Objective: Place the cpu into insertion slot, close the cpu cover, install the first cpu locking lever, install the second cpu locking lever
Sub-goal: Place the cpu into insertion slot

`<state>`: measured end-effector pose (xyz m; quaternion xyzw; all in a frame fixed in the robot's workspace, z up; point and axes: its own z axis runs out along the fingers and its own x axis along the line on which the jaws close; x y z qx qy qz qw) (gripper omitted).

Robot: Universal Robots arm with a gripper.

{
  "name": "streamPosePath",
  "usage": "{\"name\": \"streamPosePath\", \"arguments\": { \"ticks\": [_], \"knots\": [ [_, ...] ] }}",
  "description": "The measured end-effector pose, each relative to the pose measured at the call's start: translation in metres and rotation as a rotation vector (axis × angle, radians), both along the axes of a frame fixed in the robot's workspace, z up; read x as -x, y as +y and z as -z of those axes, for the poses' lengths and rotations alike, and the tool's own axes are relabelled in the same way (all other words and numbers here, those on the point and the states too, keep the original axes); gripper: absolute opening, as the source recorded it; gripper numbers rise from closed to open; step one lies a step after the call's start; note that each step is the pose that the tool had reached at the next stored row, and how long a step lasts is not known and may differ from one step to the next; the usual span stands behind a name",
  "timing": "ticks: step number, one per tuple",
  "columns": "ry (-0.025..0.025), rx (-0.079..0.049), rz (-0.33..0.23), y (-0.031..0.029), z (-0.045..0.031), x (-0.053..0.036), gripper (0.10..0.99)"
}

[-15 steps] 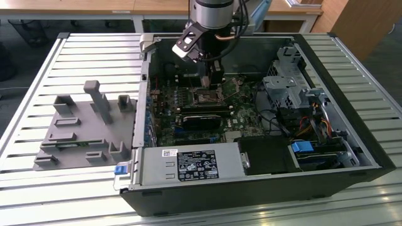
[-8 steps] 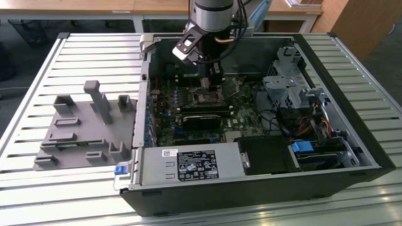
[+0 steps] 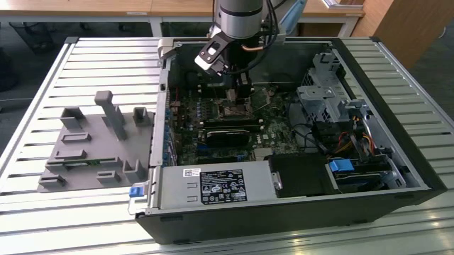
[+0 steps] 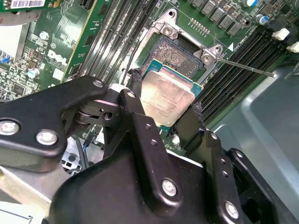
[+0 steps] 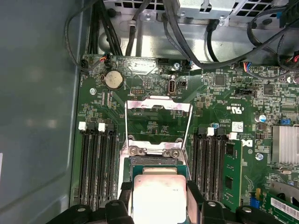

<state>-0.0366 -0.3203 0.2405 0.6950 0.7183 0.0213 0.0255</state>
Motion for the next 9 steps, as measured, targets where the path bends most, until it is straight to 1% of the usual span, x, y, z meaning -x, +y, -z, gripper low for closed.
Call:
{"name": "streamPosePath", "arguments": {
  "ticks": [9],
  "knots": [
    [-0.0001,0.0,0.011,0.001,0.0082,0.0014,0.541]
  ]
}}
